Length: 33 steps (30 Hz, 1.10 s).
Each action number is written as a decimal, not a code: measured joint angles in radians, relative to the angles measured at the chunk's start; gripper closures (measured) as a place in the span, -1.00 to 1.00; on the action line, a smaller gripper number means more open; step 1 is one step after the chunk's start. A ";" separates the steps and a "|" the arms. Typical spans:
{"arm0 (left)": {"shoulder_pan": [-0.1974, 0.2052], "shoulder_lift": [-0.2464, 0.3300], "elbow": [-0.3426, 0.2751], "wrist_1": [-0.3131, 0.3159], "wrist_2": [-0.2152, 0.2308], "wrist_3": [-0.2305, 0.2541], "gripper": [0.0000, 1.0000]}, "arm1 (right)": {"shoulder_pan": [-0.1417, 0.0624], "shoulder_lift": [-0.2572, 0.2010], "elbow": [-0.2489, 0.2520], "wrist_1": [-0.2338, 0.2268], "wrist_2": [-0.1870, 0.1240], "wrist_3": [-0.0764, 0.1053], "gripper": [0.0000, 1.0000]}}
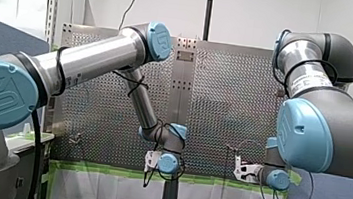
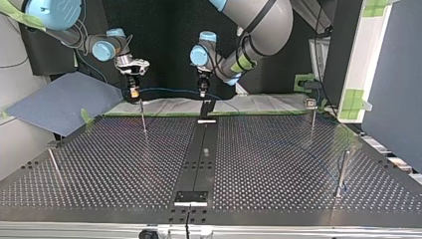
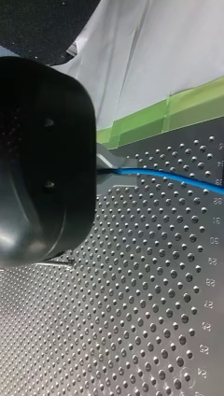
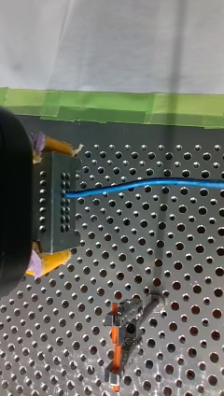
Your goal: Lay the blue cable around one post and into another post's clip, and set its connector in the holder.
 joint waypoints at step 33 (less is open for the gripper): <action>-0.084 -0.053 0.111 -0.042 0.021 -0.007 1.00 | -0.064 -0.006 0.000 0.009 0.015 0.003 1.00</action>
